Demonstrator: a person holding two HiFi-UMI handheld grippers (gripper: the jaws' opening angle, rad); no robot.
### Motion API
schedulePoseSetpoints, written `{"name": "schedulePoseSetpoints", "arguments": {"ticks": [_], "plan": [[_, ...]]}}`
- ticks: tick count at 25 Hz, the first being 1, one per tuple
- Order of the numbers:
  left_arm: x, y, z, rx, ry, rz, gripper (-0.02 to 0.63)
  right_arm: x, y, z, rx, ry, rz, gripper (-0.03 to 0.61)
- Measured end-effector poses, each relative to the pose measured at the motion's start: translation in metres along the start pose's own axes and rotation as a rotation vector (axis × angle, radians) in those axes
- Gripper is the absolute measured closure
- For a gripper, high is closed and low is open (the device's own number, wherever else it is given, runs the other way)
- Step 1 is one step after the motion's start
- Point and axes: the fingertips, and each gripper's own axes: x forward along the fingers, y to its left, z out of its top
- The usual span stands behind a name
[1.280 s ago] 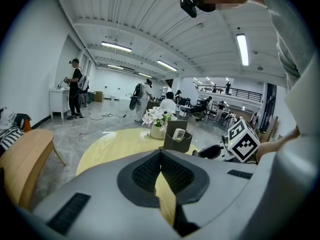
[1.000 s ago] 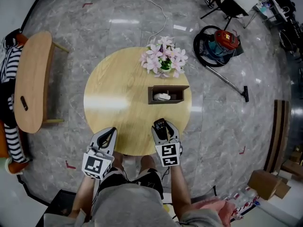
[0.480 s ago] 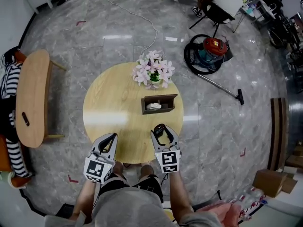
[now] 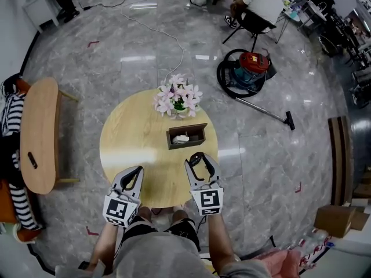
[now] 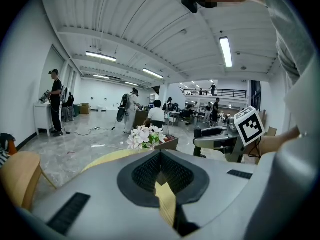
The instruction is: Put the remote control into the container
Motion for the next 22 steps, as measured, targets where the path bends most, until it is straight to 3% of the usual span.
{"name": "schedulePoseSetpoints", "arguments": {"ticks": [12,22], "plan": [[0.016,-0.010,0.016,0.017,-0.015,-0.006,0.607,0.002,-0.039,0.074,0.005,-0.183,-0.064,0.342],[0.030,-0.005,0.011,0.006,-0.001,0.034,0.607,0.032,-0.062,0.093,0.002,-0.258,-0.054,0.342]]}}
